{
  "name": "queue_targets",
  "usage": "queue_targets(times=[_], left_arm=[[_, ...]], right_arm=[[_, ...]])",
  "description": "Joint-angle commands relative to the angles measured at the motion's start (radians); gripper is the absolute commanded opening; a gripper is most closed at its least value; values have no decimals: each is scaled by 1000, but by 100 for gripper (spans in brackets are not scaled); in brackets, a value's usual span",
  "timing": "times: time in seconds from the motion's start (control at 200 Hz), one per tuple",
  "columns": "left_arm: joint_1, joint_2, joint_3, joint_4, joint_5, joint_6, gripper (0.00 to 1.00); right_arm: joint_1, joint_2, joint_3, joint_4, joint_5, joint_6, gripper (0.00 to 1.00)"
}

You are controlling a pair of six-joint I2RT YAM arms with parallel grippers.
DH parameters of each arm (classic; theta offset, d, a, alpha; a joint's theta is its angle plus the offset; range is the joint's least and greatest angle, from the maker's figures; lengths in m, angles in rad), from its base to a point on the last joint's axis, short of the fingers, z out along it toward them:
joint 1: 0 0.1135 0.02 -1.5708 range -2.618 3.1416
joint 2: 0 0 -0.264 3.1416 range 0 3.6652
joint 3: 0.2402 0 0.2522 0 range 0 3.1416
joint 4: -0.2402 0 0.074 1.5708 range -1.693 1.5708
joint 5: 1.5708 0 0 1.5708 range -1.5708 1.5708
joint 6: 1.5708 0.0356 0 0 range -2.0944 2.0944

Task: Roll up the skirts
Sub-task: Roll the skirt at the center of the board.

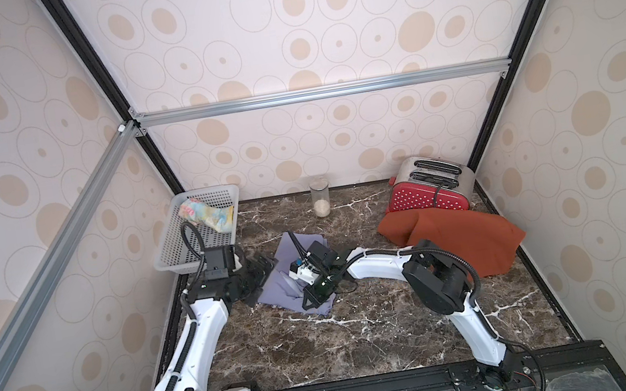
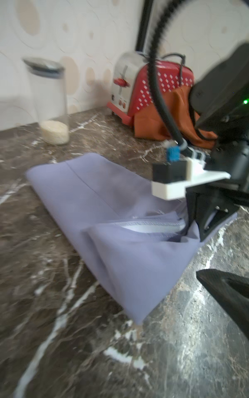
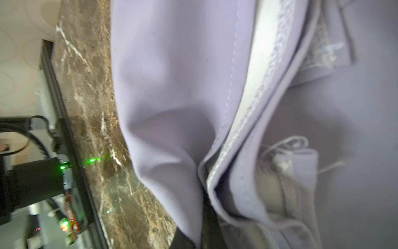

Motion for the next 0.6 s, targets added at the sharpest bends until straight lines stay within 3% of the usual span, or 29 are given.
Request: queue_targets(times=[0.0,0.12,0.291,0.476,0.591], left_arm=[[-35,-28,-155,175,-23,-44,99],[-36,5,-248,301,3,-79,99],[-40,118,-236,329,-16,-57,99],[-50,242,-156,300,-155,-40,99],[-90,312,-69,228,-267,-20,87]], right_arm=[[-11,24,21,-51,-137,25,0],[-29,31,23,-29,-221,30,0],[-50,37,16,-33,-295,7,0],[-59,29,11,-19,-375,4,0],[-60,33,4,-10,-409,5,0]])
